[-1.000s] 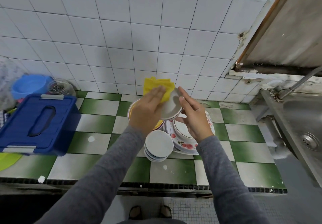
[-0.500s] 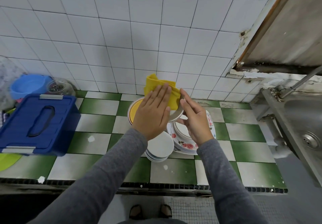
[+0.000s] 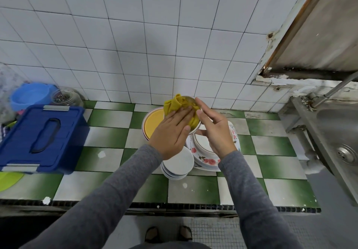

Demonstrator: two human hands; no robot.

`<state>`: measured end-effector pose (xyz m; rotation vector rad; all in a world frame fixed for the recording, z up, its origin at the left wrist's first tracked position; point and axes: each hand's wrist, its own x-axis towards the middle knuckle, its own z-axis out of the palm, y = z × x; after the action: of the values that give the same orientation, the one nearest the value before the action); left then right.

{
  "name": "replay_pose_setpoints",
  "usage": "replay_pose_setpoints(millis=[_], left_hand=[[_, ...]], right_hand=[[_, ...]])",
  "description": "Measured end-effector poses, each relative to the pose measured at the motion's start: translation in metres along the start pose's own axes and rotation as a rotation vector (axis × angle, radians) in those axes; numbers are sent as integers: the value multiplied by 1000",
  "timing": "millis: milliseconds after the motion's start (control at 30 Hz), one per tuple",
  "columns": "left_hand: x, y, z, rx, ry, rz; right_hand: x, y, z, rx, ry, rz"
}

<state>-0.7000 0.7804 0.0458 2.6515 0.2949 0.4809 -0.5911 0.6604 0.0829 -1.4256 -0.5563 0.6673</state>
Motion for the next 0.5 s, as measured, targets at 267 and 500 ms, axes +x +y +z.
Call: replay_pose_setpoints(millis=[267,500], left_hand=[[-6,-6,-14,-41,-35,98],[3,-19,-23,-120,-70,157]], right_hand=[[4,7,-8,120,14,84],[8,6,-11,211,-11,183]])
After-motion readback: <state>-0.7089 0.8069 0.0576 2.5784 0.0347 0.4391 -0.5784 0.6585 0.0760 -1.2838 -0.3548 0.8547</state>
